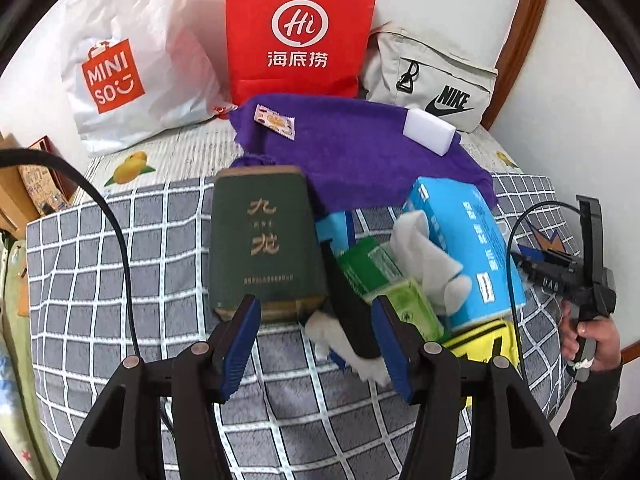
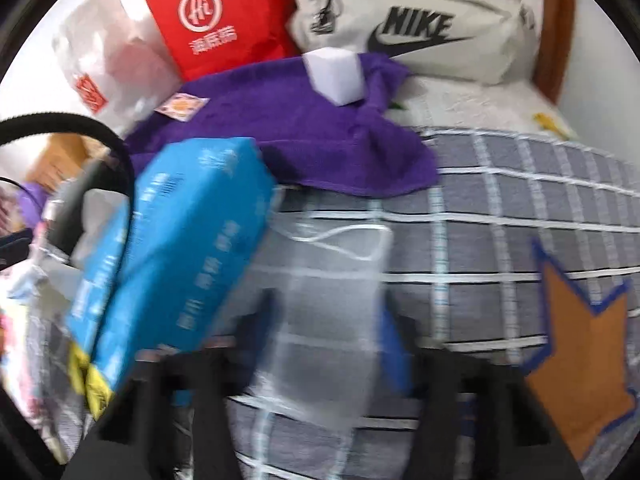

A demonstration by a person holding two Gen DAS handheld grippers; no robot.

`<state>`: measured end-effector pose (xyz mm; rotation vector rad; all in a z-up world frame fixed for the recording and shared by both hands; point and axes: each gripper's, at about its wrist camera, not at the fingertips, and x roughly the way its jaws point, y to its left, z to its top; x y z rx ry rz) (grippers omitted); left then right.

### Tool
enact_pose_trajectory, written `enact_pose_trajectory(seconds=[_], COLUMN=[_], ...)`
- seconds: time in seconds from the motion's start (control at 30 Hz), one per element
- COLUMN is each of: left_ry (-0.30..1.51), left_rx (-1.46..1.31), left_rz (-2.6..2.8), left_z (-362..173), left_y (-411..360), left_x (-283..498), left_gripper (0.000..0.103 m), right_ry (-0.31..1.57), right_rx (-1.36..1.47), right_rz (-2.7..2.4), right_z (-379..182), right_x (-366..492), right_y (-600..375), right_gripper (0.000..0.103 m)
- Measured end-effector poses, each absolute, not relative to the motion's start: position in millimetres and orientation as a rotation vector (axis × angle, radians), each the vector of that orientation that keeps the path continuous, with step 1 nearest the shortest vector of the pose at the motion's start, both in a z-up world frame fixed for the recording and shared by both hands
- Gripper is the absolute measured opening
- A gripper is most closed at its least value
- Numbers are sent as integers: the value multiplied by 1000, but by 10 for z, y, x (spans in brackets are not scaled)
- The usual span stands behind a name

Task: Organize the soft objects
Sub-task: 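Reach the right tool to the clear plastic cup and grasp it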

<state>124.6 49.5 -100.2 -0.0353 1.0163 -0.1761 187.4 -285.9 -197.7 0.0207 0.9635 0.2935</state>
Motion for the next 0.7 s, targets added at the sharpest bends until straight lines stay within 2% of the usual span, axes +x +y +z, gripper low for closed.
enact_pose_trajectory(seconds=[0.03,0.07,0.13,0.37,0.53,0.57,0.6,0.63,0.67,0.7], left_ry=[1016,1017,1011,1009,1013,1018,1020,1022,1025,1027], left_rx=[-38,-40,-41,-35,-38,-40,-39,-37,-35,-34], left_rz=[-173,-171,-180,-193,-206,-208,-209,-211,-212,-212], left_z=[-1014,-1028,-1041,-1093,-1125,-1137,-1146,-1153,-1159,-1165], left_y=[494,495,490,444,430,425,418,415,404,395], left_x=[1216,1187,1123,1003,966,967,960,961,967,971], left_gripper=[55,55,55,55,55,55,55,55,55,55], right_ry=[963,971,958,890,950,973,997,1012,1014,1000], right_rx=[51,90,149,73,38,50,65,76,83,85], right_rz=[299,325,361,297,251,248,247,243,237,236], right_z=[-1964,-1959,-1922,-1686,-1767,-1810,-1851,-1878,-1892,-1885], right_x=[1863,1854,1791,1549,1561,1579,1600,1586,1587,1576], right_y=[-2936,-2993,-3096,-3179,-3333,-3355,-3378,-3389,-3382,-3354], right_gripper=[8,3,2,2,7,10,25,49,60,75])
